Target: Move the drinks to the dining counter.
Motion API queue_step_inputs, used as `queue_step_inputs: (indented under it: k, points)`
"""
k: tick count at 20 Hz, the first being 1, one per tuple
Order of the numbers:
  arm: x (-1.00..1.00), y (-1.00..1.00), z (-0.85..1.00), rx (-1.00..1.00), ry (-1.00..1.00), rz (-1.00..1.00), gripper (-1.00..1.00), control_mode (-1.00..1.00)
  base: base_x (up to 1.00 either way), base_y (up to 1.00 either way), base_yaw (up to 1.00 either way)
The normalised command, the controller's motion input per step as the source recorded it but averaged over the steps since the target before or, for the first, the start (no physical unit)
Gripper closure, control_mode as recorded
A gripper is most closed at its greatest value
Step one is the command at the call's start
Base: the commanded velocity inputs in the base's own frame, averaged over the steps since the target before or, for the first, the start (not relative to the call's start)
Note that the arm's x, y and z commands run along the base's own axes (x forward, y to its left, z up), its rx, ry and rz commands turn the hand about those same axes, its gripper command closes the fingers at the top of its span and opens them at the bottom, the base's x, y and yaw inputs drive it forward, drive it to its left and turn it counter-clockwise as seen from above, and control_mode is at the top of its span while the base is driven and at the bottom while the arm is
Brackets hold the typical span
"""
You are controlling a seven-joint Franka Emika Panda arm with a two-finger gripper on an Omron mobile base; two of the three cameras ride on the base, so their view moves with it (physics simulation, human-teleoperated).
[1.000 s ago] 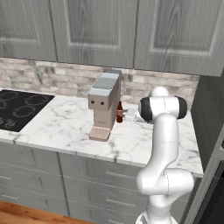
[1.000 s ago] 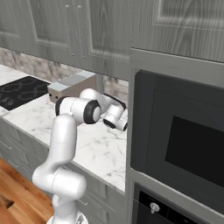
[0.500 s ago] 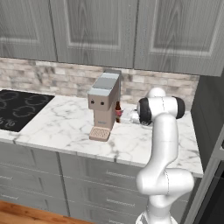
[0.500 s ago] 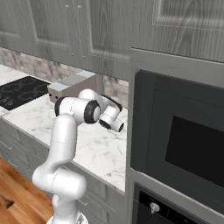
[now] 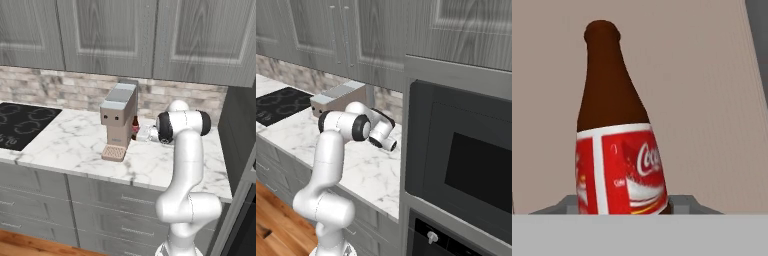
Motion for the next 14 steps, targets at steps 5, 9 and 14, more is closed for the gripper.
queue_step_inputs:
  k: [5, 9, 14]
  points:
    - [-0.4, -0.26, 0.4, 0.06, -0.07, -0.07, 1.0, -1.0, 0.0, 0.0, 0.0]
    - [-0.76, -0.13, 0.48, 0.0, -0.26, -0.13, 1.0, -1.0, 0.0, 0.0, 0.0]
    - [-0.71, -0.19, 0.35, 0.0, -0.27, -0.15, 1.0, -1.0, 0.0, 0.0, 0.0]
